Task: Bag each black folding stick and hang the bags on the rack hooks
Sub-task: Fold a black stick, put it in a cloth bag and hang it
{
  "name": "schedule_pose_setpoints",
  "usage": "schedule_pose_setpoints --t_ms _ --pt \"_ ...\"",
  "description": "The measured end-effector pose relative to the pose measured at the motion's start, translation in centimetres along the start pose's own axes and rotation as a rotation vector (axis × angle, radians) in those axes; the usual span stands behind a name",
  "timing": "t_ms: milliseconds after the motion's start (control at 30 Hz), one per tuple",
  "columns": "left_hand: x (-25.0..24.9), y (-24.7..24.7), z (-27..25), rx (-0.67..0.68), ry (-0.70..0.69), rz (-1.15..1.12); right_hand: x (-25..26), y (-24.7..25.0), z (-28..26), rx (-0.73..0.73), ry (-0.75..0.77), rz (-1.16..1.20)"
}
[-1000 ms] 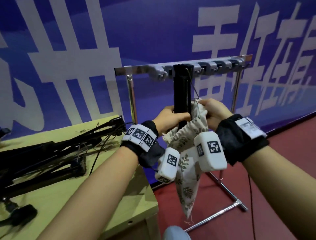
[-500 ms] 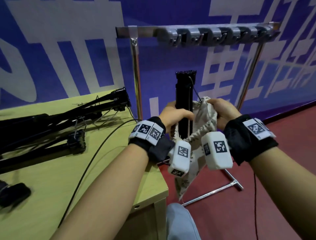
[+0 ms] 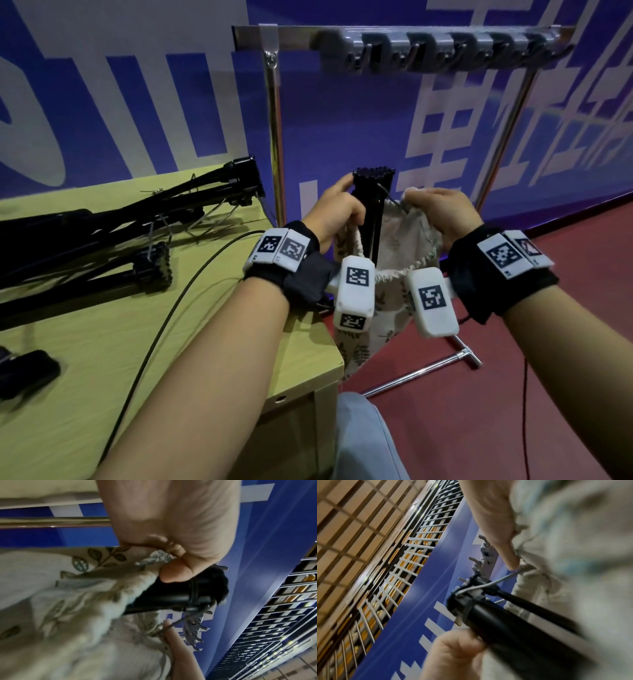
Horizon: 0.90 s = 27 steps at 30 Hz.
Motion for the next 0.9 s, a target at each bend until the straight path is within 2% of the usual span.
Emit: schedule_pose_setpoints --t_ms 133,267,333,400,500,567,667,800,900 --pt "-0.2 -0.1 0.1 0.005 -0.04 0.024 0.5 0.3 0.1 0.033 0.076 -0.302" --pt "-0.4 0.4 -0.1 0.018 -0.048 -0.118 0.2 1.3 0.8 -0.04 0.082 -0.509" --pt "-0.3 0.3 0.0 0.076 -0.042 -0.122 0.2 1.7 1.2 -0.082 0.09 -0.521" --pt "0.0 0.0 0.0 0.095 -0.024 -0.05 0.4 1.6 1.7 -0.093 0.115 -0.427" --pt "0.4 0.0 0.2 0.03 -0.006 0.1 1.1 1.0 1.6 -0.071 0.197 -0.266" --pt "0.9 0.6 0.5 -0.029 0.01 0.149 1.7 0.4 1.2 -0.034 0.248 -0.25" --pt "1.1 1.3 0.6 -0.083 0.023 0.14 2.5 0.0 0.8 -0.022 0.328 -0.367" --pt "0.8 0.9 0.2 -0.088 0.036 0.116 3.2 1.1 0.9 -0.1 0.384 -0.633" --pt "0.8 1.0 0.2 -0.128 0.059 0.011 2.5 0.4 0.5 0.017 0.306 -0.734"
Point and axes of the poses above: each hand's wrist, its own z-axis towards the middle knuckle, its own y-axis out of the back of the hand, x = y × z, the point moved 8 cm from there along z, towards the middle knuckle, and after that the axes turned 3 degrees about -z, right-handed, at the moved point
